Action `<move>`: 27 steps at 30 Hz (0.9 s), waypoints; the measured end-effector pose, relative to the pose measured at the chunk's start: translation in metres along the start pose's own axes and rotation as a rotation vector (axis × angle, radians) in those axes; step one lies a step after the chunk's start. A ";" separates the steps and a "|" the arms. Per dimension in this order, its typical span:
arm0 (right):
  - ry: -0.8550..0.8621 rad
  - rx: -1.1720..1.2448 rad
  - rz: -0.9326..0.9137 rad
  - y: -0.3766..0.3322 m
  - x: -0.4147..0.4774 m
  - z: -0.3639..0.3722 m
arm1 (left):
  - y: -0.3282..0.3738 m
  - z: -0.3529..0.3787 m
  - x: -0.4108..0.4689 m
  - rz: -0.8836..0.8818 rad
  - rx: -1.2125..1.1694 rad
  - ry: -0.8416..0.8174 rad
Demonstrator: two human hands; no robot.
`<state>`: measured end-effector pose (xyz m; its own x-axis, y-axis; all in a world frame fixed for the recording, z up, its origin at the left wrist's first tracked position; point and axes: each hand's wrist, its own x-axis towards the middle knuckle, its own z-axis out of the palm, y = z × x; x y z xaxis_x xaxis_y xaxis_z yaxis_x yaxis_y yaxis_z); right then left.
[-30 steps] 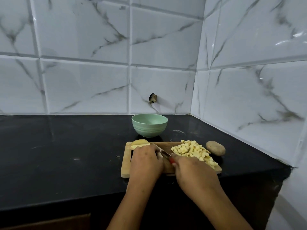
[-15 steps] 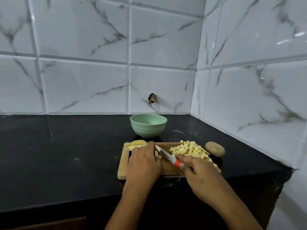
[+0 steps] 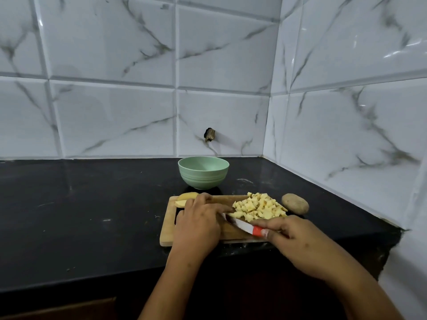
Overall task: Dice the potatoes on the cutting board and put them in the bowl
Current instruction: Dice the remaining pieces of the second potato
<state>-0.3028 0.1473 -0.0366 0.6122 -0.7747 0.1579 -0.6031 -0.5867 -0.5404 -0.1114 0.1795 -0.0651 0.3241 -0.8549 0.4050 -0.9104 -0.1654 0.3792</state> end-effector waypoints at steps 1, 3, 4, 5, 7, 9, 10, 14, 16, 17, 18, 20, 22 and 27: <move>-0.001 0.011 -0.008 0.003 0.002 -0.004 | 0.001 0.000 -0.001 -0.002 0.003 -0.003; -0.005 0.026 -0.011 0.005 0.003 -0.013 | 0.001 0.000 -0.002 -0.006 0.006 0.021; -0.014 0.026 -0.007 0.006 0.002 -0.017 | 0.001 0.000 -0.002 -0.007 0.004 0.036; -0.024 0.024 -0.006 0.007 0.001 -0.021 | 0.000 0.001 -0.002 -0.008 0.001 0.045; -0.026 0.005 -0.010 0.010 -0.002 -0.028 | 0.000 0.002 -0.002 -0.010 -0.001 0.047; -0.016 0.000 -0.008 0.015 -0.007 -0.036 | 0.000 0.003 -0.002 -0.014 0.002 0.047; -0.001 0.011 -0.009 0.017 -0.010 -0.040 | 0.000 0.003 -0.001 -0.017 0.005 0.051; 0.166 0.010 0.028 0.016 -0.020 -0.037 | 0.000 0.004 -0.002 -0.024 0.016 0.069; 0.224 -0.063 0.040 0.004 -0.020 -0.021 | 0.000 0.003 -0.002 -0.026 0.006 0.068; 0.239 -0.101 0.040 -0.004 -0.021 -0.011 | 0.000 0.002 -0.002 -0.026 -0.004 0.063; 0.254 -0.144 0.035 -0.011 -0.022 -0.001 | 0.000 0.001 -0.002 -0.027 -0.016 0.059; 0.322 -0.233 0.007 -0.021 -0.022 0.016 | 0.000 0.000 -0.003 -0.036 -0.045 0.063; 0.349 -0.318 0.000 -0.025 -0.021 0.029 | 0.001 0.000 -0.004 -0.039 -0.070 0.090; 0.288 -0.470 0.012 -0.029 -0.006 0.049 | 0.000 0.000 -0.002 -0.030 -0.096 0.132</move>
<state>-0.2642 0.1809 -0.0626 0.4792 -0.7762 0.4098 -0.8127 -0.5687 -0.1268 -0.1116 0.1811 -0.0657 0.3877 -0.7772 0.4956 -0.8730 -0.1370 0.4681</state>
